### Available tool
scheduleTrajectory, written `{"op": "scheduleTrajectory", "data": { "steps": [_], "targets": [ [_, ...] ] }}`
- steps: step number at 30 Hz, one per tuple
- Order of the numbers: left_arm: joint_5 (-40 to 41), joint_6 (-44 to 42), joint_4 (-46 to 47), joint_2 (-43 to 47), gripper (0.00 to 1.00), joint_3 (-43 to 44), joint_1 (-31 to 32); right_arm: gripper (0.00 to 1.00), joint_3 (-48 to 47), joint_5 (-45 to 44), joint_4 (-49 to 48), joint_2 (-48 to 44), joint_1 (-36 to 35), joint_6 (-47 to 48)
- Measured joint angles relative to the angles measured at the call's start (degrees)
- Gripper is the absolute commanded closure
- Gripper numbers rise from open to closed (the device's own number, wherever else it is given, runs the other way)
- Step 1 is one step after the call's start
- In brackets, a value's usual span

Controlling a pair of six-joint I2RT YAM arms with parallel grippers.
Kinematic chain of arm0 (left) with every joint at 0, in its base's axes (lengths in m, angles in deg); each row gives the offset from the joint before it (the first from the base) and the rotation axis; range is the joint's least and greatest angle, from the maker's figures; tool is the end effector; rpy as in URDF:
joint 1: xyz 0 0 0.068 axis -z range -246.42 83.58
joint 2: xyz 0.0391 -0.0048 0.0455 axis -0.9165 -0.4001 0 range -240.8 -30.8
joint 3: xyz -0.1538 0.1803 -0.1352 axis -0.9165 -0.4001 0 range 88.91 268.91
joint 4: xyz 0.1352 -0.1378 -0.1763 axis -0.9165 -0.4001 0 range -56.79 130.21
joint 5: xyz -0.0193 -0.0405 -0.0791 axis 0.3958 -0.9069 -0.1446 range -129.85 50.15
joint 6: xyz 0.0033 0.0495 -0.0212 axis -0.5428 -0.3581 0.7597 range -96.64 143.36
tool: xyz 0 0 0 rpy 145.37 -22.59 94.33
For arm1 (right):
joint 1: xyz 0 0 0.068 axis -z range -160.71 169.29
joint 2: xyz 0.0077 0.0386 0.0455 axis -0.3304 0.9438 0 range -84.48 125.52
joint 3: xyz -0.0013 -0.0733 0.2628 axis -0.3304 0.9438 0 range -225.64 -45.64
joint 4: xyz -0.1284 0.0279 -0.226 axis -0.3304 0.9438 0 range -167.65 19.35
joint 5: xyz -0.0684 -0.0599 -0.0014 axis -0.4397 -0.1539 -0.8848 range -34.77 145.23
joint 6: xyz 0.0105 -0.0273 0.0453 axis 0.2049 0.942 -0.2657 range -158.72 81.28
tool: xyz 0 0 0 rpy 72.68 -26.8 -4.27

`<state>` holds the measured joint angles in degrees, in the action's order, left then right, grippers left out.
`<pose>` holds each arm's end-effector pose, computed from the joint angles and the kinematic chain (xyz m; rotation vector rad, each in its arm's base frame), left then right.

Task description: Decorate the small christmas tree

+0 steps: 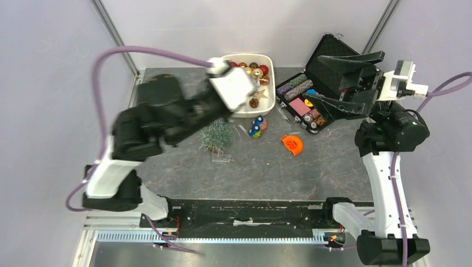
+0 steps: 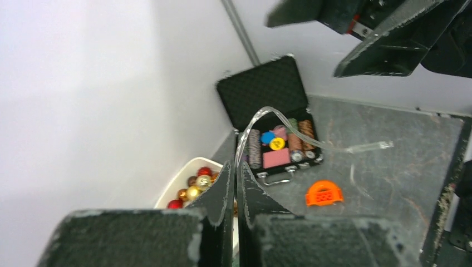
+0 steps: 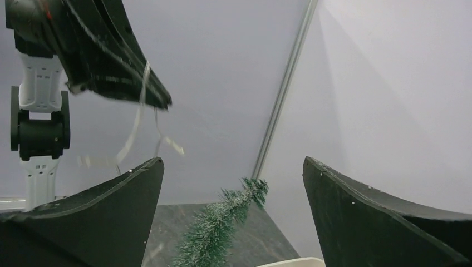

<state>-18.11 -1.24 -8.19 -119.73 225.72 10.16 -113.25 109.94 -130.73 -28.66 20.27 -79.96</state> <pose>0.0690 -0.2323 0.5985 1.0207 1.2244 -0.4098 0.1398 0.0266 0.5263 -0.7540 0.7386 0.8476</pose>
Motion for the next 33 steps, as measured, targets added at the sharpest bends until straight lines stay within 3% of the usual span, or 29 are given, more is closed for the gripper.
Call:
{"op": "scheduleTrajectory", "data": {
  "steps": [5,10,15,20,24,28,33],
  "targets": [
    [3.50,-2.45,-0.46,12.28,0.98,-2.95,-2.80,0.02,0.39,1.05,-2.47,2.95,0.00,-3.67],
    [11.67,-6.80,0.72,21.11,0.98,-4.57,-6.32,0.02,0.66,0.44,2.12,4.74,-0.20,-1.77],
    [21.11,-13.20,5.99,27.56,0.98,-5.01,-9.11,0.02,-1.88,-3.72,15.19,7.39,-5.16,7.43],
    [29.33,-23.47,16.83,33.14,0.98,-14.53,-11.93,0.02,-7.98,-11.85,31.23,12.98,-16.65,20.04],
    [32.09,-29.46,22.82,34.10,0.98,-23.34,-13.99,0.02,-13.64,-18.12,39.80,18.82,-24.57,27.71],
    [32.15,-32.33,26.67,32.68,0.98,-32.06,-17.14,0.02,-14.88,-23.65,44.30,21.62,-27.52,32.09],
    [28.39,-30.84,26.80,27.67,0.98,-38.01,-29.00,0.02,-15.85,-27.08,47.15,23.10,-28.26,34.49]
  ]
}}
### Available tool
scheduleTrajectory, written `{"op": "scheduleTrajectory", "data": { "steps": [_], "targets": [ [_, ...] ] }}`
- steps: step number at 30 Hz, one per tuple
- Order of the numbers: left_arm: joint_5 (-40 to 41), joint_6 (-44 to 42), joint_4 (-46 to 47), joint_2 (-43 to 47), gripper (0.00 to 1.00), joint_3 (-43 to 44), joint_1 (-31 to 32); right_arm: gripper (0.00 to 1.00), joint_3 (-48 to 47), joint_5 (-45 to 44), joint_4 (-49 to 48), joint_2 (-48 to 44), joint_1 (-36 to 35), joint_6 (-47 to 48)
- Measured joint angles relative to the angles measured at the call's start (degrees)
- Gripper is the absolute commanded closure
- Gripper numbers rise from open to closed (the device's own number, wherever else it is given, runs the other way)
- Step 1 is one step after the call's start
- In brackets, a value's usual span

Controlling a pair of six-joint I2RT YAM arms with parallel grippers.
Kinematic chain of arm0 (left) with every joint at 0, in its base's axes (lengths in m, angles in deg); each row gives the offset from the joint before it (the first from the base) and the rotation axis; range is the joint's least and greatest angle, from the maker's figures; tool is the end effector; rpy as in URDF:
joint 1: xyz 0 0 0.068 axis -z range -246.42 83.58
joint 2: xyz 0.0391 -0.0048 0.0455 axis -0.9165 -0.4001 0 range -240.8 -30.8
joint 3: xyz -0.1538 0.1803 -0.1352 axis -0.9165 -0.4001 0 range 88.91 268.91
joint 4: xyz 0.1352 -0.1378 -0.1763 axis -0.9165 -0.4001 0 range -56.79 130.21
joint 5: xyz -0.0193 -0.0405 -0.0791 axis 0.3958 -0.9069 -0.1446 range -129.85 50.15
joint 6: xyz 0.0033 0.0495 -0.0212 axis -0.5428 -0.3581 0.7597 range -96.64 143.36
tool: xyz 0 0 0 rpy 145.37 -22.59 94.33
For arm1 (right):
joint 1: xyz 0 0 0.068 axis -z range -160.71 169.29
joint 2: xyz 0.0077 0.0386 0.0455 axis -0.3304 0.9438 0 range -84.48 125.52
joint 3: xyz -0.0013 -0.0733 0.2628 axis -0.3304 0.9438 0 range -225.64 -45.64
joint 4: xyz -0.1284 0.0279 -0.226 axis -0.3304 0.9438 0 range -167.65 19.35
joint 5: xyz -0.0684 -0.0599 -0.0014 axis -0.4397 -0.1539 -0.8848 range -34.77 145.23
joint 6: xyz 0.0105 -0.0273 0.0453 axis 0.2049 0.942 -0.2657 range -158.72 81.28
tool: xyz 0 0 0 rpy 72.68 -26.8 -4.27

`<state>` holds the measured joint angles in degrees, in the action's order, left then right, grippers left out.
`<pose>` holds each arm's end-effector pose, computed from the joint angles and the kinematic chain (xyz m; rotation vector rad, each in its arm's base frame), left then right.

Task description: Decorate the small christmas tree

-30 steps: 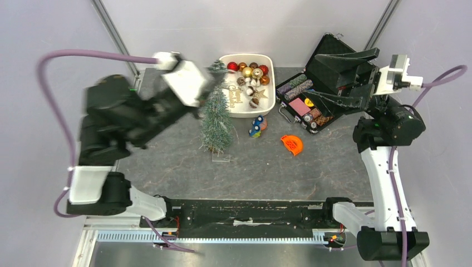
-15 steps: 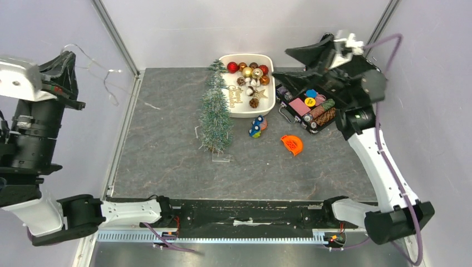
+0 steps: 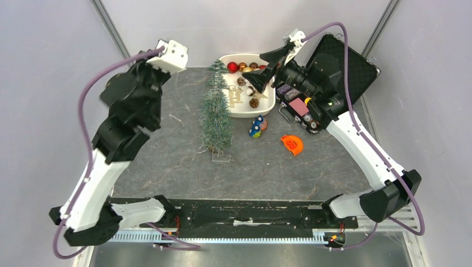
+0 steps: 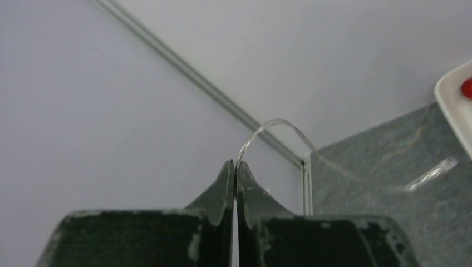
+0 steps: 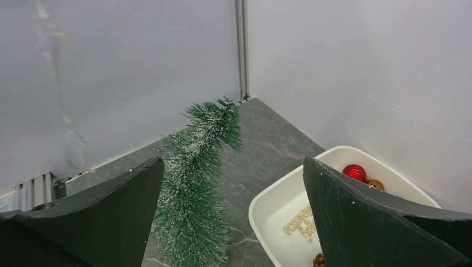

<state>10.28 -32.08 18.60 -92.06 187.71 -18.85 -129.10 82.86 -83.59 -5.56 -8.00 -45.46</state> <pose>0.1173 -0.0878 0.5685 0.4815 1.3440 0.6765 0.2701 0.1579 0.4710 -0.6572 1.3039 0.8217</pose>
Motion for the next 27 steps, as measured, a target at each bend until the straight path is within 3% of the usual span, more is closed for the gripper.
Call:
{"op": "scheduleTrajectory", "data": {
  "steps": [6,14,21,24,27],
  "targets": [
    [-13.66,11.32,-6.34,-7.21,0.98,-0.79,-20.90,0.02,-0.22,-2.10,2.60,0.11,-0.37,2.91],
    [-29.94,24.76,-9.27,-17.33,0.98,5.27,-41.35,0.02,-1.95,-3.72,7.30,0.50,-0.35,7.87],
    [-41.88,35.36,-12.63,-37.03,0.98,25.92,-44.28,0.02,-13.46,-7.30,11.67,6.34,0.31,13.38],
    [-48.63,40.68,-14.49,-46.38,0.98,39.54,-43.82,0.02,-19.87,-6.25,12.26,11.21,3.48,13.35],
    [-51.30,42.56,-15.10,-51.74,0.98,46.75,-41.75,0.02,-23.08,-4.00,11.65,15.23,7.21,13.20]
  ]
}}
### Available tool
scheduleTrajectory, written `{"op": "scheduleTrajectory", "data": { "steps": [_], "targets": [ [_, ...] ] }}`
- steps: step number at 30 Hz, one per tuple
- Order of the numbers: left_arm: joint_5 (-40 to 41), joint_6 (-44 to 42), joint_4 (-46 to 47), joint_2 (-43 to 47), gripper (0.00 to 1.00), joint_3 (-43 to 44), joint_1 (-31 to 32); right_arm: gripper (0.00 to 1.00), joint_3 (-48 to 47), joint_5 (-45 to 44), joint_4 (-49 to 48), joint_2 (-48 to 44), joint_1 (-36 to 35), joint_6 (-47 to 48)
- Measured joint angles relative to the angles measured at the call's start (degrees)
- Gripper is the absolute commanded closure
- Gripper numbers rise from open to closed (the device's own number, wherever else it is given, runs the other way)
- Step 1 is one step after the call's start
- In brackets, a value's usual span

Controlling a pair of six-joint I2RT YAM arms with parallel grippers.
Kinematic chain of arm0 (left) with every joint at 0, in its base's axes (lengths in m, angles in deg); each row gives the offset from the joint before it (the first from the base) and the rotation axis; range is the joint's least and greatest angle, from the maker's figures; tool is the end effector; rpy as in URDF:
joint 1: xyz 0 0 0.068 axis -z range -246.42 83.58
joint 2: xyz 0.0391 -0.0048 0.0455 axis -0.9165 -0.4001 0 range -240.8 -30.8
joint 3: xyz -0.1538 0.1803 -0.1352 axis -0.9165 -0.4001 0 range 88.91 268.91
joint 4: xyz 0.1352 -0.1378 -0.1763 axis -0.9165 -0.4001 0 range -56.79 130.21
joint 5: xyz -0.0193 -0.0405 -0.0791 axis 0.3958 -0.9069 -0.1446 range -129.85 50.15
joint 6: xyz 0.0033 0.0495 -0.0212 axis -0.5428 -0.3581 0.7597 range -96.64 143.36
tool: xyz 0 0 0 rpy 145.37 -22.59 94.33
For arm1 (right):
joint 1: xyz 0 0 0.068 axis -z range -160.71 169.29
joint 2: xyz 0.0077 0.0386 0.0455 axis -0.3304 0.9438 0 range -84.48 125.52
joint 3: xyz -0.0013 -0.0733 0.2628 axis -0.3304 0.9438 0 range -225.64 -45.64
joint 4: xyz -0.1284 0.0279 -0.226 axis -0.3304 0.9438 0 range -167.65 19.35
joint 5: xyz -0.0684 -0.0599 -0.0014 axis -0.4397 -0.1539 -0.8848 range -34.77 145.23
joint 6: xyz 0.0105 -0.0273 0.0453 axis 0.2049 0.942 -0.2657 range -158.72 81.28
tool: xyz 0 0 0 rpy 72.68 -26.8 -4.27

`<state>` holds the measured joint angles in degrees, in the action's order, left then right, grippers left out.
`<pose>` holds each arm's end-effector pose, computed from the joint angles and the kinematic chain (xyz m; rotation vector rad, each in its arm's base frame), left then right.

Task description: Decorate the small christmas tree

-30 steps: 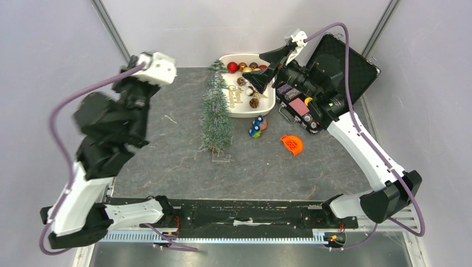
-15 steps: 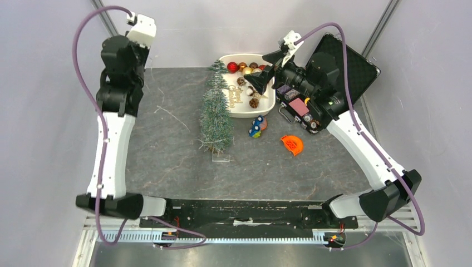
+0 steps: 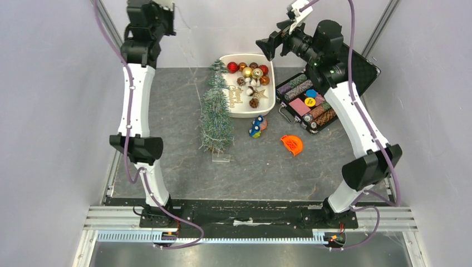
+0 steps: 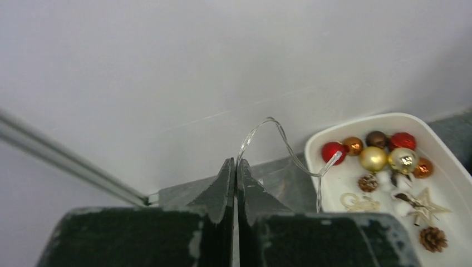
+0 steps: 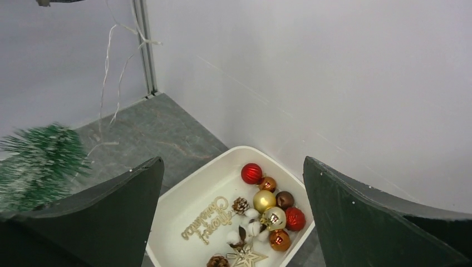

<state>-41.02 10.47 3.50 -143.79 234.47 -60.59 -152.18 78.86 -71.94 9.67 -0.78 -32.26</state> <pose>0.4045 -0.0420 0.5311 0.2827 1.6190 0.0774 0.3439 0.1408 0.5005 -0.6619 1.3272 0.4921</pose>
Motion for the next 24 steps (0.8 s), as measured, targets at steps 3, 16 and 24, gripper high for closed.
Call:
{"op": "scheduleTrajectory", "data": {
  "steps": [3,16,24],
  "targets": [
    [-0.48,-0.17,-0.44,-1.88,0.98,0.44,4.13,0.02,-0.92,3.69,-1.81,3.82,2.73,-0.07],
    [-0.35,-5.38,0.13,-9.11,0.98,0.44,21.86,0.13,-0.92,16.33,-23.21,19.34,2.34,-18.45],
    [-0.15,-6.49,0.44,-9.57,0.98,0.44,21.88,0.24,2.73,14.60,-30.60,20.11,2.36,-22.10]
  ]
}}
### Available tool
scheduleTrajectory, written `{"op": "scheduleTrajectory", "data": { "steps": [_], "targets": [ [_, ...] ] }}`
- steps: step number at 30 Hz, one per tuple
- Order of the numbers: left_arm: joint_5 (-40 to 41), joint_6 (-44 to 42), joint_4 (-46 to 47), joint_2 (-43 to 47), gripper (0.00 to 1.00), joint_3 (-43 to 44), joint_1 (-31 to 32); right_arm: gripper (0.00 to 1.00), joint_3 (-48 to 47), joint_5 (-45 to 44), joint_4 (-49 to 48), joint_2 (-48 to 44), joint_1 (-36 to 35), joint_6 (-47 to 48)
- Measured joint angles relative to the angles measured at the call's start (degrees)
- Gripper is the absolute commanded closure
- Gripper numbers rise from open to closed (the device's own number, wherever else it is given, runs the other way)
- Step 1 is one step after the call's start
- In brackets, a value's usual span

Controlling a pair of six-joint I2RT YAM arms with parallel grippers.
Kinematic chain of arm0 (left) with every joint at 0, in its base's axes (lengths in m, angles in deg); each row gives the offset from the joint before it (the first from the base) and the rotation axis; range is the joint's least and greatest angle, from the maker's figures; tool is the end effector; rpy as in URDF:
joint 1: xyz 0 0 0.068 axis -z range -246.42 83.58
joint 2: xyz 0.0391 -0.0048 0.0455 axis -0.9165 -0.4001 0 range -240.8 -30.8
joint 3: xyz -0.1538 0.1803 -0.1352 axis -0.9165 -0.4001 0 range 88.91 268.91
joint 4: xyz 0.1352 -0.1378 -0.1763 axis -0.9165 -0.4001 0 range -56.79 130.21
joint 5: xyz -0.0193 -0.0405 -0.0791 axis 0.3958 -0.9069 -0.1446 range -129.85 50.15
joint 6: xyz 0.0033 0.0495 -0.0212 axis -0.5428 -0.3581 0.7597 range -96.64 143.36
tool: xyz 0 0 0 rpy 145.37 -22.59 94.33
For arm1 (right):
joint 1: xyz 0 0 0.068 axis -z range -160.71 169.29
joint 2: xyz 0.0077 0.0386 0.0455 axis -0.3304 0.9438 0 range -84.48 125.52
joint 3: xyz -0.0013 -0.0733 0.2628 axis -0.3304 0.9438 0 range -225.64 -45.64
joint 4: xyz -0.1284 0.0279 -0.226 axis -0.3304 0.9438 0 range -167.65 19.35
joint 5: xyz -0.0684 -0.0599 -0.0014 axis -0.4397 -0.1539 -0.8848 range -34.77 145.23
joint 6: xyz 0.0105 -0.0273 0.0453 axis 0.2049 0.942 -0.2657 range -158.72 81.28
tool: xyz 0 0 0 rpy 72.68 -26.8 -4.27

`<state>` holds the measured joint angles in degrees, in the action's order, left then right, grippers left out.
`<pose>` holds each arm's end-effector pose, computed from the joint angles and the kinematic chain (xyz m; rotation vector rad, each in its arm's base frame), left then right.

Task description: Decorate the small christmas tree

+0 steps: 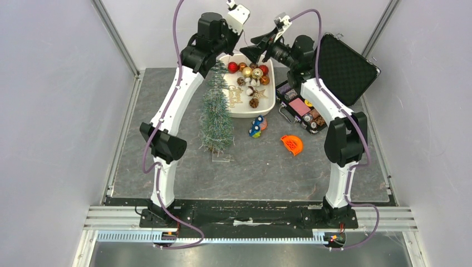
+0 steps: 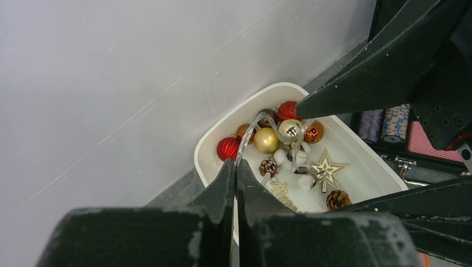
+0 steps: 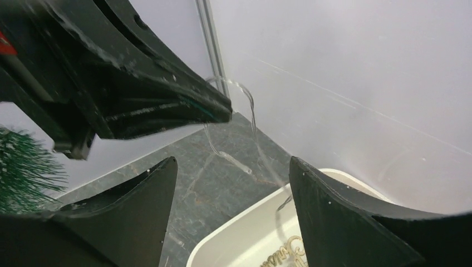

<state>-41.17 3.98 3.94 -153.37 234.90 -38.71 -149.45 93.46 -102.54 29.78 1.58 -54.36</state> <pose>0.4157 -0.2193 0.4641 0.7329 1.6404 -0.1247 0.4496 0.1667 0.3943 -0.6100 1.3000 0.9205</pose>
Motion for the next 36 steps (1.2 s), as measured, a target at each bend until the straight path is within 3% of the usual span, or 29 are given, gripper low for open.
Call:
{"op": "scheduleTrajectory", "data": {
  "steps": [4,10,14,19,25,31,32,36],
  "targets": [
    [0.00,0.00,0.00,0.00,0.98,0.00,-0.15,0.08,5.84,-1.77,-5.53,-0.22,-0.02,-2.10],
    [-0.04,0.02,0.00,0.00,0.98,0.00,-0.15,0.07,20.00,-5.99,-10.08,-0.94,-0.68,-2.60],
    [-0.33,0.04,-0.07,0.00,0.98,0.00,-0.15,0.07,20.57,-8.81,-11.45,-0.92,-1.51,-0.57],
    [-1.44,0.11,-0.50,0.00,0.98,0.00,-0.15,0.13,17.57,-6.69,-18.21,1.40,-2.10,-0.20],
    [-2.64,0.11,-0.79,0.98,0.98,-1.46,-0.15,0.30,15.52,-5.88,-21.97,5.79,-2.84,-0.24],
    [-4.46,0.24,-1.36,2.64,0.98,-2.80,0.07,0.95,10.49,-4.55,-22.88,10.60,-3.13,-1.53],
    [-4.92,0.35,-1.40,2.84,0.98,-2.82,0.07,1.00,9.68,-4.48,-23.15,11.13,-3.13,-2.05],
    [-5.35,0.74,-1.53,3.82,0.98,-3.50,0.04,1.00,12.98,-4.81,-25.75,9.62,-2.47,-3.50]
  ]
}}
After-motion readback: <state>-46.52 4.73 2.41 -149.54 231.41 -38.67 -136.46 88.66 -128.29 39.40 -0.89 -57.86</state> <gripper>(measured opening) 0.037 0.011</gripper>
